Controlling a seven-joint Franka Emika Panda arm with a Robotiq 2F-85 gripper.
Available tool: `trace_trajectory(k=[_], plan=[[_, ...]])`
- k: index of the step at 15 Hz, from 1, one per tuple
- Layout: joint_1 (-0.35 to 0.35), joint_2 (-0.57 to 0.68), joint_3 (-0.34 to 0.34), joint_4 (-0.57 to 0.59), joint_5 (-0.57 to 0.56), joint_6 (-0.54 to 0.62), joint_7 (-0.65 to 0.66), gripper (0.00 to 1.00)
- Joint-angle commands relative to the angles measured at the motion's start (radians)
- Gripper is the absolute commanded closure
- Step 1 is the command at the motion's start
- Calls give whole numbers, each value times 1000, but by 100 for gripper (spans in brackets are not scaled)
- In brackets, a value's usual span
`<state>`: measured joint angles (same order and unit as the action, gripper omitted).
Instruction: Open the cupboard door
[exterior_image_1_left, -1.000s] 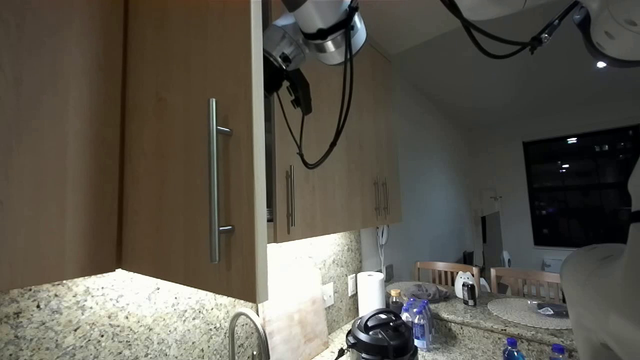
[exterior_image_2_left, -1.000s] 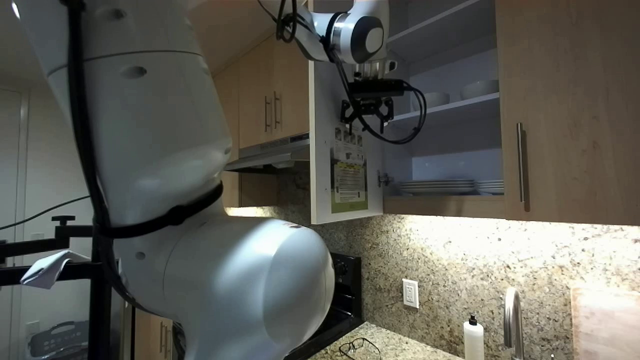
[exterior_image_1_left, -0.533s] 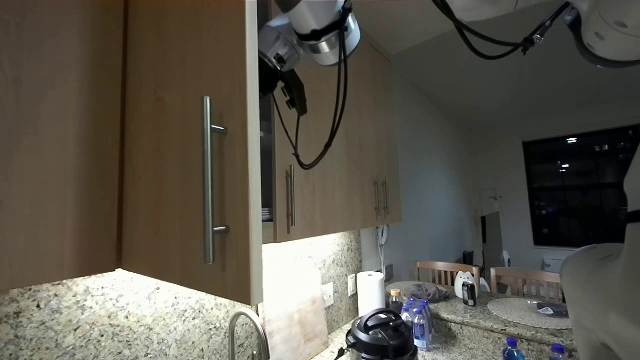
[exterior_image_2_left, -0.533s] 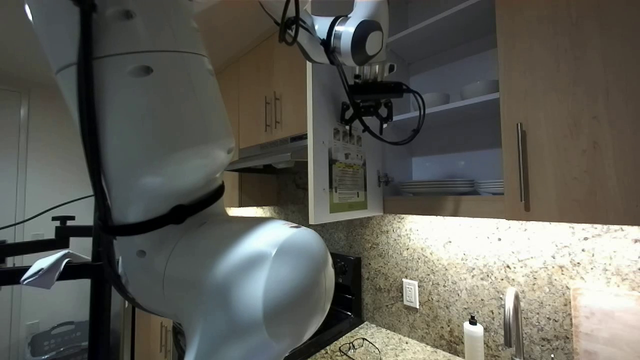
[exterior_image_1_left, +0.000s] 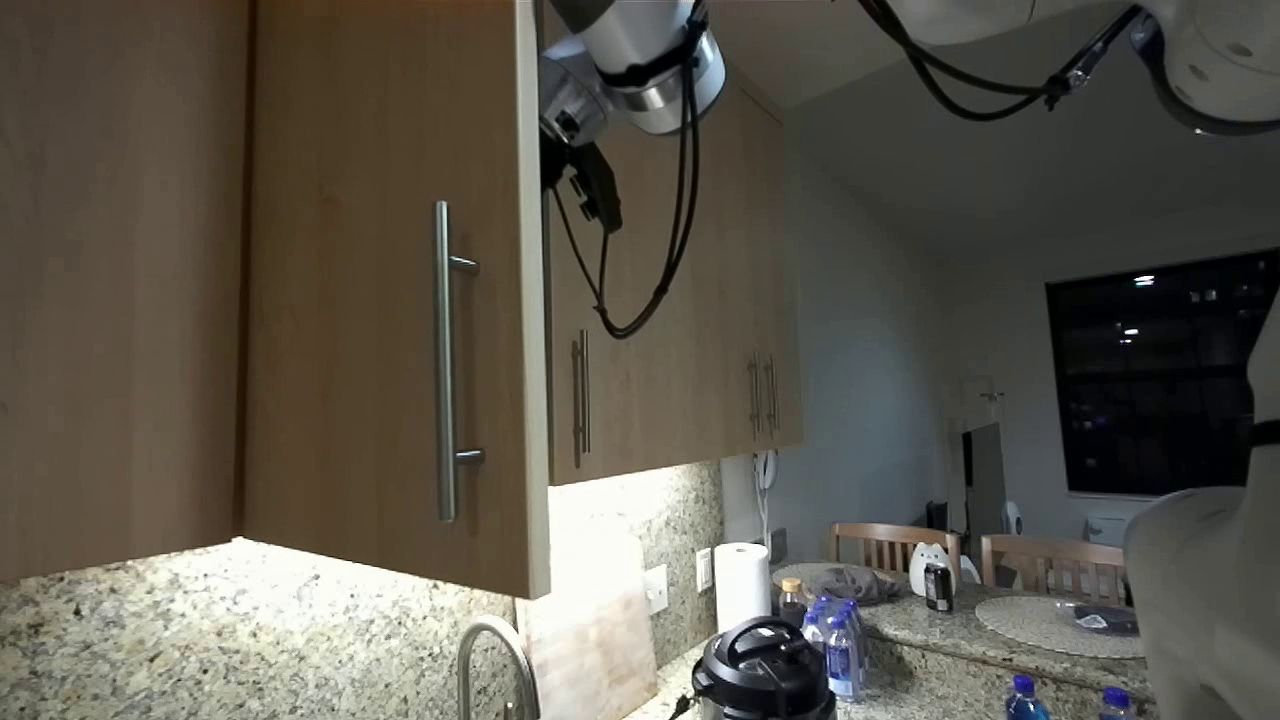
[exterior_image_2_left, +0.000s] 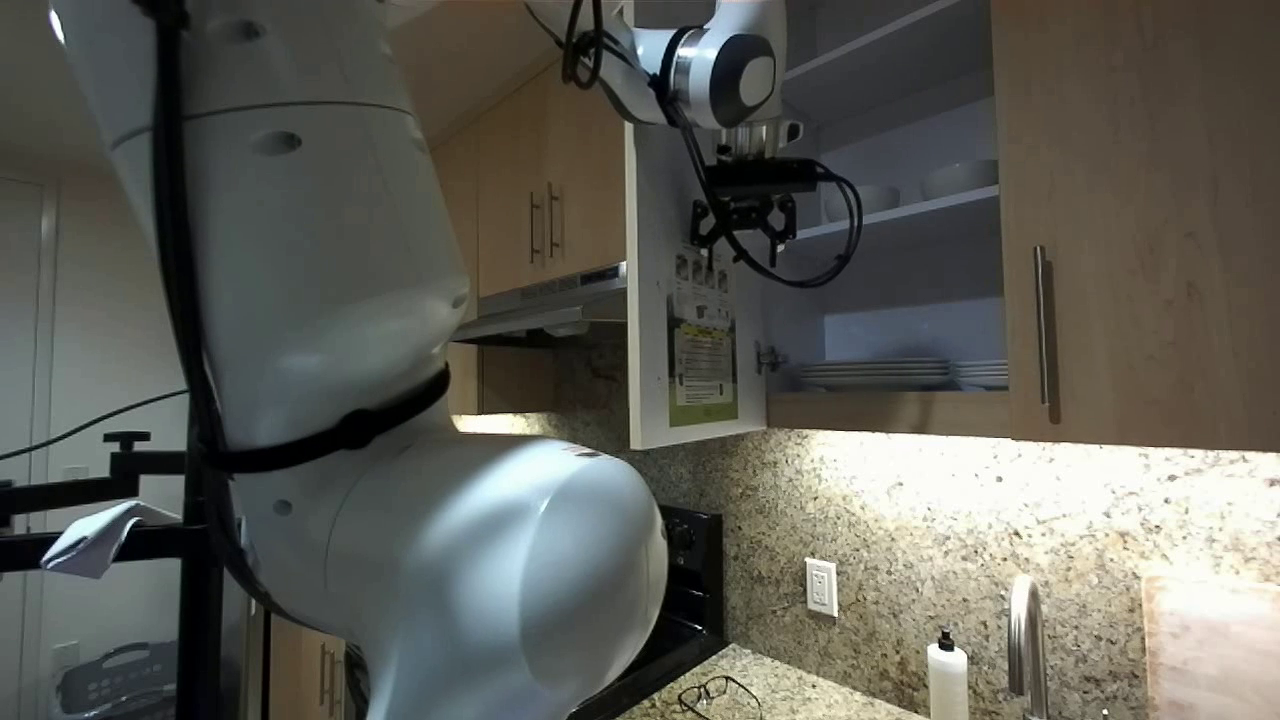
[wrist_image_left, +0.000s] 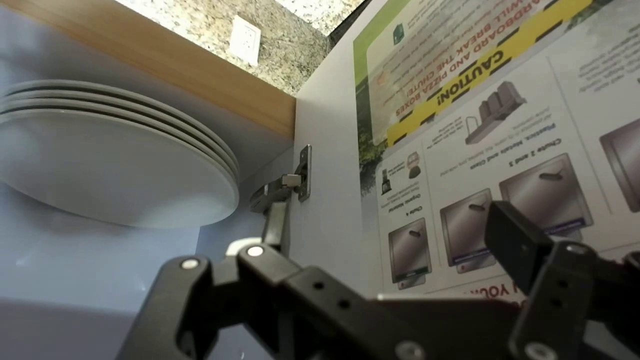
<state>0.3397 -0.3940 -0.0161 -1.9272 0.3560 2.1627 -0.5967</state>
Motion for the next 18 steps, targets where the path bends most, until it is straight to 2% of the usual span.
trace_trajectory(k=[1,7,14,18], plan=[[-23,-7,-15,8,30,-27,-27,0],[-31,-5,-48,35,31,-87,-44,0],[-24,67,-6,136,11,-230,-58,0],[-32,110,26,182,7,-252,-64,0]])
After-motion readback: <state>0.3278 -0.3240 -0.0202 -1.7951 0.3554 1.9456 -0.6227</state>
